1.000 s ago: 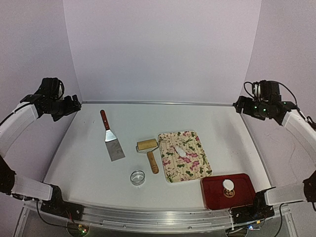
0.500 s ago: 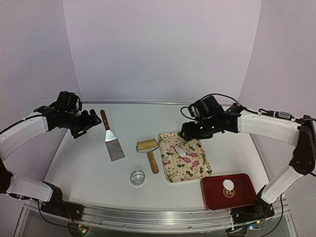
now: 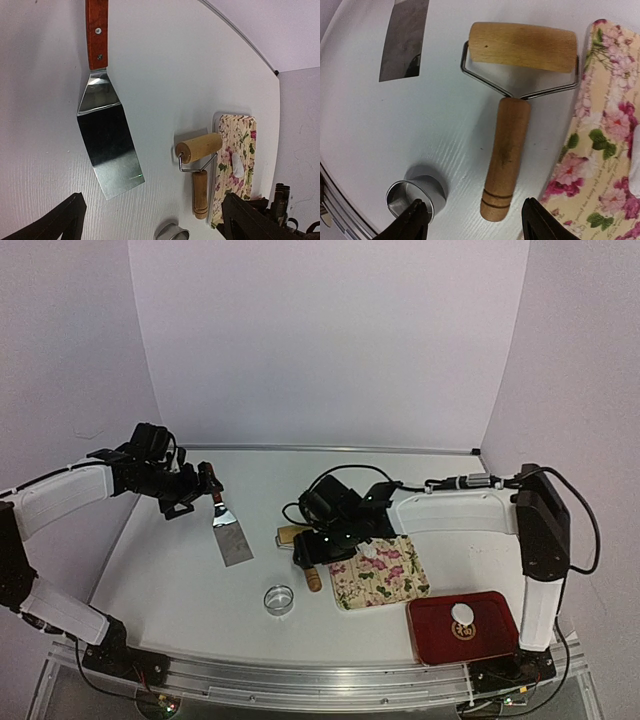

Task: Roll out the dumpling wrappers from the dough

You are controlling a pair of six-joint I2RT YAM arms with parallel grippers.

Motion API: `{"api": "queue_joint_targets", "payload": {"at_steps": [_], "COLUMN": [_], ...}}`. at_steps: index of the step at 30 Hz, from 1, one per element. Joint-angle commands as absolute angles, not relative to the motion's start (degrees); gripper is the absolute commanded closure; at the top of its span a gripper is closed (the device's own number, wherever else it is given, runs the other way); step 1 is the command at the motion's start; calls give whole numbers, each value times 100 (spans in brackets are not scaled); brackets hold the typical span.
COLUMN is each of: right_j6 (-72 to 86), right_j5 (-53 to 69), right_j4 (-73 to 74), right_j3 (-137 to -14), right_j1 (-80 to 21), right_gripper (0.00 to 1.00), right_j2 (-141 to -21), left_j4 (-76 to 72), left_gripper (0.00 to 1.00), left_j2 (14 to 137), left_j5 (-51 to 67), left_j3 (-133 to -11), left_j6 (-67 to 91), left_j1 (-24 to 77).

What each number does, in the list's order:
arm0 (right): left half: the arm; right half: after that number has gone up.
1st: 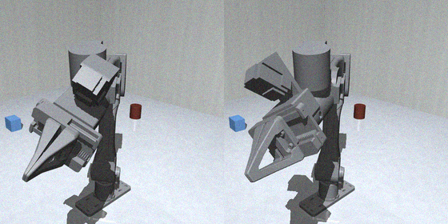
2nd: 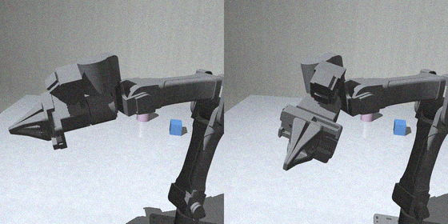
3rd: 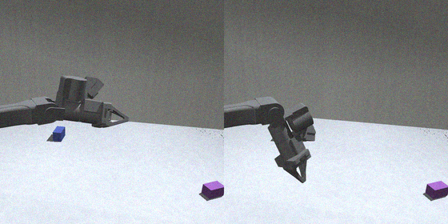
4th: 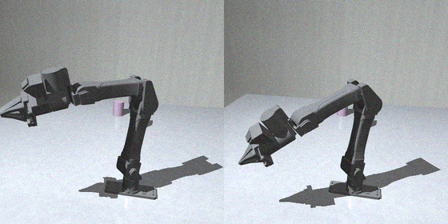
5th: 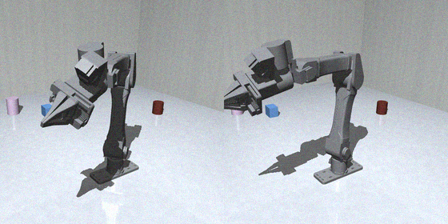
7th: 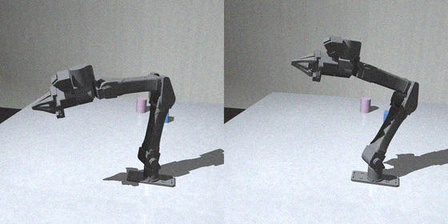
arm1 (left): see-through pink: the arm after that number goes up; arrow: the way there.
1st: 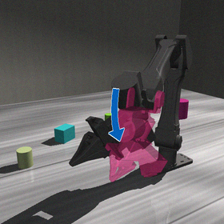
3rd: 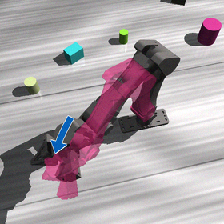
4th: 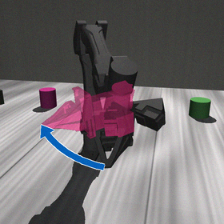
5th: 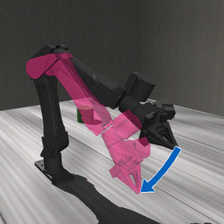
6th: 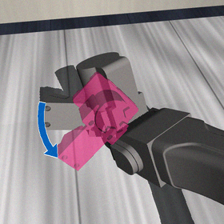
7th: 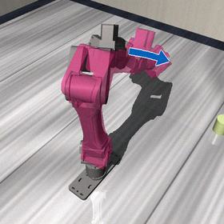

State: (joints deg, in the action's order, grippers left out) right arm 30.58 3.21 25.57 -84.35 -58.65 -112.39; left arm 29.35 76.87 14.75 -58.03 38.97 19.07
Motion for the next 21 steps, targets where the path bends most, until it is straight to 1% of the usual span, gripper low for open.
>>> {"api": "queue_joint_targets", "payload": {"at_steps": [1,11,16,18,21], "right_j6": [3459,3606,3447,3462,3509], "right_j5": [326,-338,-500,-693,-917], "right_j4": [2689,3073,3229,3455,3634], "right_j3": [-8922,-9377,-9788,-9963,-10046], "right_j1": [-5971,-6168,-6261,-6288,-6304], "right_gripper": [37,44,49,53,55], "right_j2": [-11781,-12383,-12785,-12948,-13049], "left_j4": [2707,2727,2780,2803,2821], "left_gripper": [4,3,3,3,3], "left_j2": [7848,7950,7907,7901,7886], "left_j5": [1970,2289,2310,2312,2319], "left_j3": [-6133,-6166,-6160,-6178,-6216], "left_j6": [3651,3486,3431,3423,3419], "left_j1": [1898,1899,1899,1898,1901]}}
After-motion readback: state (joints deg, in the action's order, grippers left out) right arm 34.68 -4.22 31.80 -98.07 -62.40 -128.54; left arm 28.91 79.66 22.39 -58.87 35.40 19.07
